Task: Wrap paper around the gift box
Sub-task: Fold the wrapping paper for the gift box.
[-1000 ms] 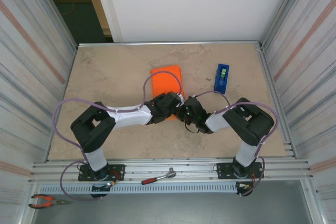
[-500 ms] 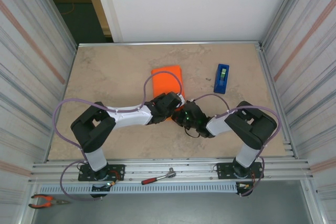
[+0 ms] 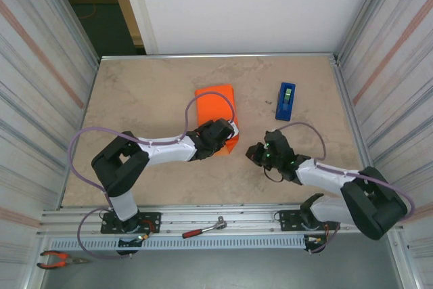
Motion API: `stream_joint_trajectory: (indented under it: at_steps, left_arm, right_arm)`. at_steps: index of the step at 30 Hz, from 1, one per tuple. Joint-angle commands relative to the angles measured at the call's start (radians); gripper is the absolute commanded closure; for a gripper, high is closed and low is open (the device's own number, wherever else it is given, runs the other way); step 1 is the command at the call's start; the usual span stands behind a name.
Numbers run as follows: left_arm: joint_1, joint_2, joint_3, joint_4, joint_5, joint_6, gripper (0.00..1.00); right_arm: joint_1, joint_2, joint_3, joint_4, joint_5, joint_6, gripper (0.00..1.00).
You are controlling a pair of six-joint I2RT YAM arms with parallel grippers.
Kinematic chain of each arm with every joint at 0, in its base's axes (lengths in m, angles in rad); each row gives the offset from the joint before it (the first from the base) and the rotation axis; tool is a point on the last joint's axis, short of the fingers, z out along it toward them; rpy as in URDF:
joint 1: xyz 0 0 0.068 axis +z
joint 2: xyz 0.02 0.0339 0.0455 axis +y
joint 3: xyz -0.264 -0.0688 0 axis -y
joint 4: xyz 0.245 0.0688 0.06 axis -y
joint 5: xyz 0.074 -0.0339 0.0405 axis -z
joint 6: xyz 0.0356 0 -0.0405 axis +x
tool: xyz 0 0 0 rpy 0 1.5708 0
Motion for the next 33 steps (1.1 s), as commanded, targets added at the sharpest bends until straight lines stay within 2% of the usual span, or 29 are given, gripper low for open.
stream_joint_trajectory:
  at_steps: [1,6,17,33]
  left_arm:
    - [-0.011,0.054,-0.026,-0.066,0.062,0.0,0.44]
    - [-0.011,0.053,-0.026,-0.068,0.06,0.001,0.44]
    - [-0.011,0.055,-0.026,-0.068,0.06,0.001,0.44]
    - [-0.013,0.058,-0.026,-0.066,0.059,0.002,0.44]
  right_arm:
    - [-0.056,0.003,0.029,-0.117,-0.002,-0.087,1.0]
    - [-0.063,0.104,0.082,-0.017,-0.011,-0.085,1.0]
    - [-0.008,0.297,0.156,0.161,0.016,-0.041,1.0]
    - [0.059,0.44,0.205,0.268,0.019,0.004,1.0]
